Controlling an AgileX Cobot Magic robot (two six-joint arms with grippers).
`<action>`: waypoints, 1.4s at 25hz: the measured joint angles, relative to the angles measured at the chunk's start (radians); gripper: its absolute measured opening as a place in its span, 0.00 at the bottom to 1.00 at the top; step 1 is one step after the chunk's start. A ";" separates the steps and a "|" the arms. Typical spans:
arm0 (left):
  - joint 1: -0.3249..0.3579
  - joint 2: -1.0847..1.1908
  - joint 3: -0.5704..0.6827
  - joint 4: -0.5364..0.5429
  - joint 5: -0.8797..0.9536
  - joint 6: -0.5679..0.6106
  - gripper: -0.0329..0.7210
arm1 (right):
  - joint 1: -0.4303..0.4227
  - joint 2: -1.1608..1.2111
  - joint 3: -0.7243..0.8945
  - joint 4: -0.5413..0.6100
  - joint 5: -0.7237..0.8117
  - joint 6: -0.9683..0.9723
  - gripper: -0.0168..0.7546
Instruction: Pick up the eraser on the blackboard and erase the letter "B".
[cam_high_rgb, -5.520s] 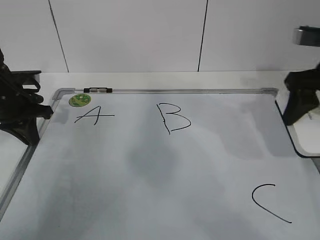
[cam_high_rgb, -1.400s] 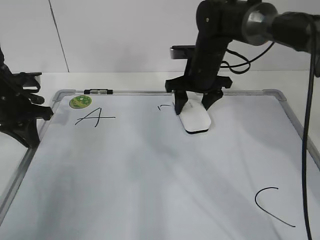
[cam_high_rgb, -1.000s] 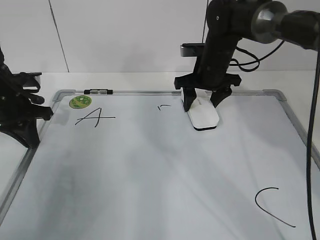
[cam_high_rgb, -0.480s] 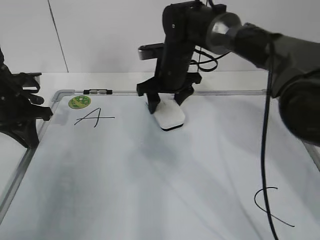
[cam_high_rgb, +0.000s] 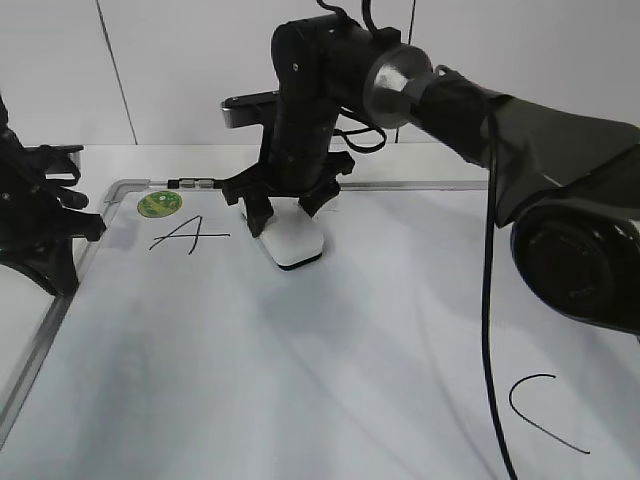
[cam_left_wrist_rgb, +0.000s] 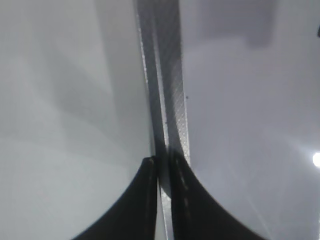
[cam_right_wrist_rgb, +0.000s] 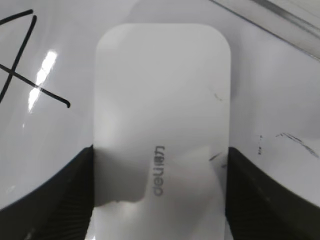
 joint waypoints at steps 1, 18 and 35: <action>0.000 0.000 0.000 0.000 0.000 0.000 0.08 | -0.005 0.000 0.000 0.000 0.000 0.000 0.74; 0.000 0.002 0.000 -0.008 -0.015 0.000 0.08 | -0.201 -0.039 0.076 0.088 0.003 -0.002 0.74; 0.000 0.002 0.000 -0.011 -0.009 0.000 0.08 | -0.206 -0.169 0.299 0.025 -0.053 -0.012 0.74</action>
